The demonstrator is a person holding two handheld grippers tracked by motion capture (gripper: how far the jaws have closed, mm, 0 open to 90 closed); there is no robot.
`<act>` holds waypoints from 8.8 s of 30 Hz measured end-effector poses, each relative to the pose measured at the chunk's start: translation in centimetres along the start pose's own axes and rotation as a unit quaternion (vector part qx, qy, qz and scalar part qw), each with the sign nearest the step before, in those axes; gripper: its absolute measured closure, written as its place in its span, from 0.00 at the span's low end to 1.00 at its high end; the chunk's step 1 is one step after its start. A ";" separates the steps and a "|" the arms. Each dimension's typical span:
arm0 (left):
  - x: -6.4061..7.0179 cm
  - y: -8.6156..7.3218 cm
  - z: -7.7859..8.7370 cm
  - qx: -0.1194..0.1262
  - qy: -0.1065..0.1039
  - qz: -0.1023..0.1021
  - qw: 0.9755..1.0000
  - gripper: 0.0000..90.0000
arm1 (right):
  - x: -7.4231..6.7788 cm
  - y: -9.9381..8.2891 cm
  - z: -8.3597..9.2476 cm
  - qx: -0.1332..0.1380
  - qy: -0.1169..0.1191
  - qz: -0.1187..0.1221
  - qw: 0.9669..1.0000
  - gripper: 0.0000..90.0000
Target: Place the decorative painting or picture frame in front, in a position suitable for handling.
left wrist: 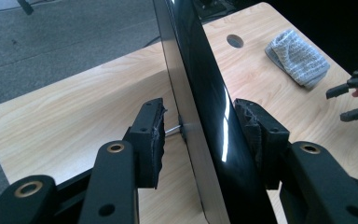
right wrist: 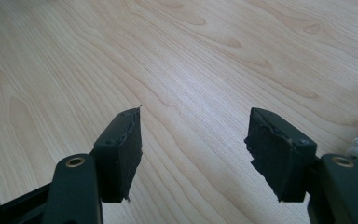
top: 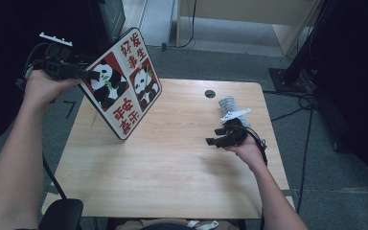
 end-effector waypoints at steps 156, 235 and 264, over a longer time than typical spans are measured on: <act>17.9 4.2 -9.2 -0.167 -0.102 -0.055 0.979 0.62 | 5.1 -1.0 1.5 0.027 -0.050 -0.045 0.997 0.45; 14.0 -6.4 -0.8 -0.012 -0.082 -0.035 0.996 0.50 | 16.5 0.3 -2.6 0.014 -0.137 -0.143 0.980 0.72; 14.1 -8.7 -4.2 -0.016 -0.113 -0.043 0.993 0.68 | 12.8 3.4 2.2 0.031 -0.083 -0.110 0.990 0.78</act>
Point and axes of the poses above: each handheld gripper's, and its own axes: z roughly backward along the jaws, y roughly out of its top, x roughly to its right, the point moved 9 cm from there along -z, roughly forward along the jaws, and after that the axes turned 3 degrees about z, right-handed, at the moved point
